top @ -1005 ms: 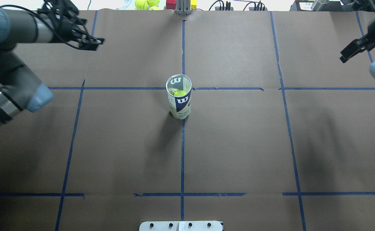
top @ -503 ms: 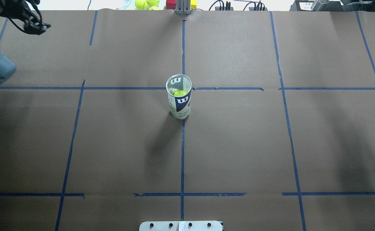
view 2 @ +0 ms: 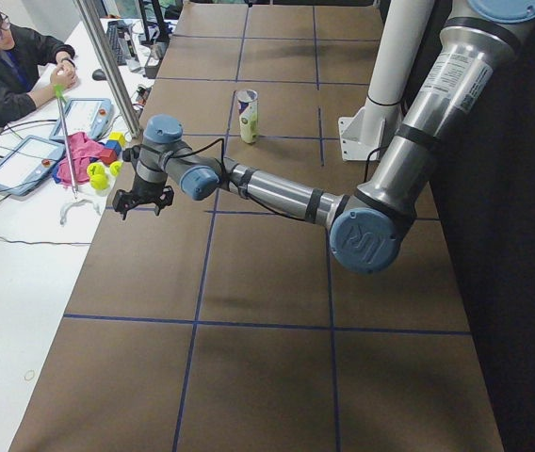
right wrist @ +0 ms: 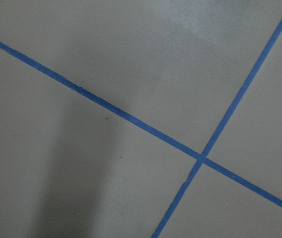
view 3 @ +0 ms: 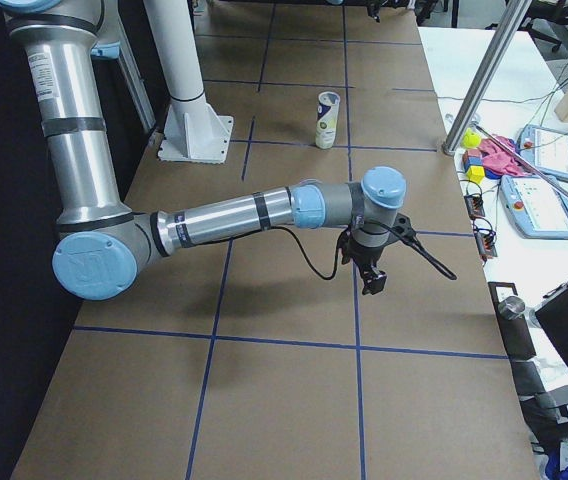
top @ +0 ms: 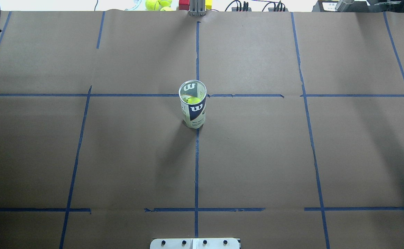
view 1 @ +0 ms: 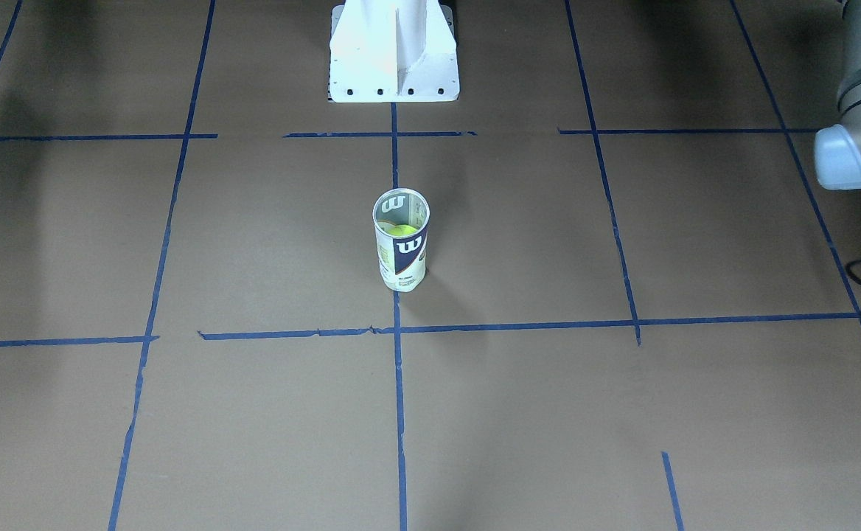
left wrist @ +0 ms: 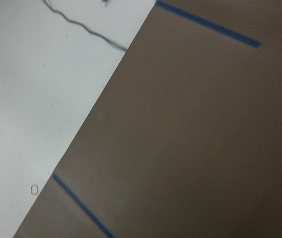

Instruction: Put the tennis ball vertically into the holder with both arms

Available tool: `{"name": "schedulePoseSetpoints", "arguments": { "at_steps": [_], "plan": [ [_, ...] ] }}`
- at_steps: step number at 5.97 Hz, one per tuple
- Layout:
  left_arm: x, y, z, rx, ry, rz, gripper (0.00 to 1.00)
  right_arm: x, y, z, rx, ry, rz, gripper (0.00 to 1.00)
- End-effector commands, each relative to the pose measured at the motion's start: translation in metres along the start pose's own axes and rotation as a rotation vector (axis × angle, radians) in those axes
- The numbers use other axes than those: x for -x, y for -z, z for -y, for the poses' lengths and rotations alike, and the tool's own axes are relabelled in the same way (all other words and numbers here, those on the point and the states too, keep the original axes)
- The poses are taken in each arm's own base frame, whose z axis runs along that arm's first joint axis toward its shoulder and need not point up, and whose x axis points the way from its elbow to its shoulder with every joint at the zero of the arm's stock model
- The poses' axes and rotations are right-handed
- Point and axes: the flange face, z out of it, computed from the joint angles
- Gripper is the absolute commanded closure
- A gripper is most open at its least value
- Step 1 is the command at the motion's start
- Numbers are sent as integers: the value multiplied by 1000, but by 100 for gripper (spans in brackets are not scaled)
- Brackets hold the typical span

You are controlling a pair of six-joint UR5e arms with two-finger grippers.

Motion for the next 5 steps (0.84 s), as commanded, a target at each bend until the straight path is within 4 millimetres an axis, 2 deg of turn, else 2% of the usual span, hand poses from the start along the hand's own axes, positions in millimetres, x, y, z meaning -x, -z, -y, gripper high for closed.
{"name": "schedulePoseSetpoints", "arguments": {
  "at_steps": [1, 2, 3, 4, 5],
  "plan": [
    [45, -2, -76, 240, 493, -110, 0, -27, -13, -43, 25, -55, 11, 0],
    [37, -30, -138, 297, 552, -165, 0, -43, -20, -82, 38, -121, 21, 0],
    [39, -32, -175, 282, 626, -262, 0, -50, -26, -108, 46, -165, 26, 0],
    [35, -34, -234, 262, 731, -383, 0, -50, -26, -109, 47, -195, 28, 0],
    [48, -22, -257, 195, 745, -371, 0, -50, -26, -109, 47, -200, 28, 0]
  ]
}}
